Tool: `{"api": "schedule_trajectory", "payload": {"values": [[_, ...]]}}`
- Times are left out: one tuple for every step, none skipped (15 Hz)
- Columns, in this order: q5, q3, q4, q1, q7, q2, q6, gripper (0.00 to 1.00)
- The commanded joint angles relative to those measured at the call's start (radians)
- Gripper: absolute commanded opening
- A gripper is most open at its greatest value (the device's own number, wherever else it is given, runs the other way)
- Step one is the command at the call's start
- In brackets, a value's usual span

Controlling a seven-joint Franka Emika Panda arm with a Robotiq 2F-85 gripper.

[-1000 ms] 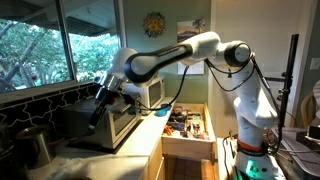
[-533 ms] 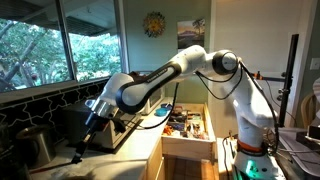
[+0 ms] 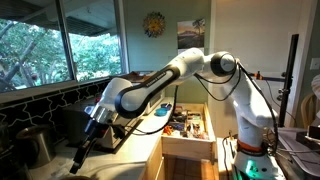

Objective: Move the butter knife from on top of the oven to the round tray

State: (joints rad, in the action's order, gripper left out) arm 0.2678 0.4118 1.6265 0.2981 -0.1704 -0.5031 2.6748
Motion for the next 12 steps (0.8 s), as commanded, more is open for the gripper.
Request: {"api": "schedule_trajectory", "payload": {"values": [[0.024,0.024,-0.01,-0.026,0.004,0.062,-0.042,0.72],[0.045,0.041,-0.003,-0.044,-0.017,0.106,-0.033,0.8],[0.043,0.043,0.001,-0.051,-0.018,0.149,-0.03,0.87],[0.01,0.022,0.017,-0.043,-0.003,0.193,-0.011,0.93],[-0.066,-0.035,0.048,-0.013,0.063,0.255,0.018,0.99],[-0.099,-0.055,0.06,-0.01,0.095,0.305,0.028,1.0],[-0.135,-0.074,0.076,-0.008,0.133,0.359,0.04,1.0],[-0.173,-0.09,0.089,-0.009,0.167,0.41,0.048,1.0],[-0.207,-0.115,0.095,-0.001,0.205,0.458,0.06,1.0],[-0.24,-0.122,0.102,-0.005,0.23,0.504,0.079,1.0],[-0.27,-0.127,0.113,-0.011,0.251,0.551,0.105,1.0],[-0.217,-0.106,0.017,-0.011,0.192,0.437,0.06,1.0]]}}
